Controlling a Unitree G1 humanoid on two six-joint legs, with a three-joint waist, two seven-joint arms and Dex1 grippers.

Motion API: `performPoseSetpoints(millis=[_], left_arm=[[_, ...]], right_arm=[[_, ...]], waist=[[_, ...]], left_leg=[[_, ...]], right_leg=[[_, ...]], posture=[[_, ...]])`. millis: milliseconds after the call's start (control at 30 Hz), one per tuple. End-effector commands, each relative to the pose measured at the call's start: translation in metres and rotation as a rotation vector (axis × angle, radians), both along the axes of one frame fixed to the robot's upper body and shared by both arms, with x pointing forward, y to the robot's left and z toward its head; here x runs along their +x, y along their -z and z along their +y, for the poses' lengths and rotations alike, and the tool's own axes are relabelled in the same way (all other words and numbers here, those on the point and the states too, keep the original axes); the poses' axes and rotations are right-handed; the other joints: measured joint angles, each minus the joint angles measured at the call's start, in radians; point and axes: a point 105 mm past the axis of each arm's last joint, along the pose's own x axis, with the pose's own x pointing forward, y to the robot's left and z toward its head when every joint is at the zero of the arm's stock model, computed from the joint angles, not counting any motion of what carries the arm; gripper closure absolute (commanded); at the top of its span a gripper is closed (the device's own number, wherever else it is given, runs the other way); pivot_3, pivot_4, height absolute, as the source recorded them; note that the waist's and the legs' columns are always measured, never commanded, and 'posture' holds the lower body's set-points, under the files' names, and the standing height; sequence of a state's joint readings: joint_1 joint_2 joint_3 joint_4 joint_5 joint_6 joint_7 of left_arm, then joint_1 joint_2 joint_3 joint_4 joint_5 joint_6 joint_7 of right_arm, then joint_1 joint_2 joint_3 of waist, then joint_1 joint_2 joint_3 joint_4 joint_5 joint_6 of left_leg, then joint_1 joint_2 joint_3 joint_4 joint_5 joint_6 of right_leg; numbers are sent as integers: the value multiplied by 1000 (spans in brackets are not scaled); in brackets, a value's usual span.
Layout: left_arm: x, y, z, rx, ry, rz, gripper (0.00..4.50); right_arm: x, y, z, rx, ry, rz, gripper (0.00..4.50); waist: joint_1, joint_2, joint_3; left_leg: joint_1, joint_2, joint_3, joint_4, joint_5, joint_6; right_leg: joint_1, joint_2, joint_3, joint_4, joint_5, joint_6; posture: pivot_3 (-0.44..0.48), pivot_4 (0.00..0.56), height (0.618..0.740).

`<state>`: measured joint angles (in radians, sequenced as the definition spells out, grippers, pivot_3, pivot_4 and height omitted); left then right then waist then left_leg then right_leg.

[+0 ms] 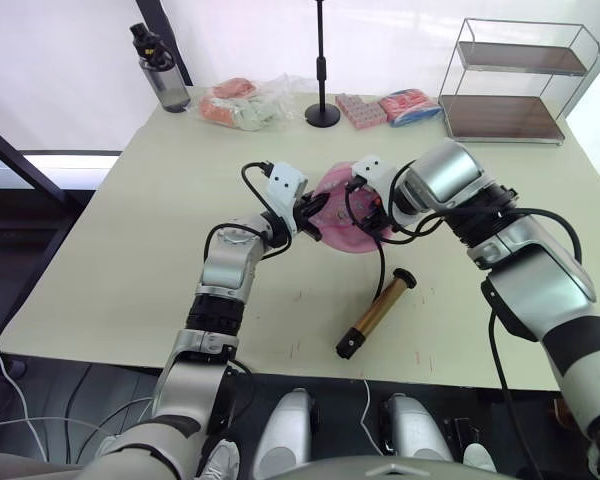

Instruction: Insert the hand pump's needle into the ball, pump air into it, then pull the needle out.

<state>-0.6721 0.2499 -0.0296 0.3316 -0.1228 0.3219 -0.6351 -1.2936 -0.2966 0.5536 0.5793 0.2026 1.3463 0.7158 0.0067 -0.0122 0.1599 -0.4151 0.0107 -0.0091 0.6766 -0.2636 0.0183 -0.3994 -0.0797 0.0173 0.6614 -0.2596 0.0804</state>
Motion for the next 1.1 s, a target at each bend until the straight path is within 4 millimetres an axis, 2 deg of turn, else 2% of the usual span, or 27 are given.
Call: performPoseSetpoints(millis=[33, 500, 1100], left_arm=[[-4, 3, -8, -8, 29, 14, 4468], [-4, 5, -10, -18, 30, 21, 4468], [-11, 8, -19, -138, 45, 106, 4468]], right_arm=[[6, -9, -5, -21, 18, -52, 4157], [6, 4, -3, -58, 7, -41, 4157], [10, 19, 14, -75, -7, -28, 4157]], waist=[[-1, 0, 0], [-8, 0, 0], [-23, 0, -2]], left_leg=[[0, 0, 0, 0, 0, 0], [1, -4, 0, 0, 0, 1], [4, -5, 8, 5, -2, 5]], right_leg=[[0, 0, 0, 0, 0, 0], [0, -5, 2, 0, 0, 1], [0, -7, 12, 1, 3, 6]], posture=[[0, 150, 736], [0, 150, 736], [0, 150, 736]])
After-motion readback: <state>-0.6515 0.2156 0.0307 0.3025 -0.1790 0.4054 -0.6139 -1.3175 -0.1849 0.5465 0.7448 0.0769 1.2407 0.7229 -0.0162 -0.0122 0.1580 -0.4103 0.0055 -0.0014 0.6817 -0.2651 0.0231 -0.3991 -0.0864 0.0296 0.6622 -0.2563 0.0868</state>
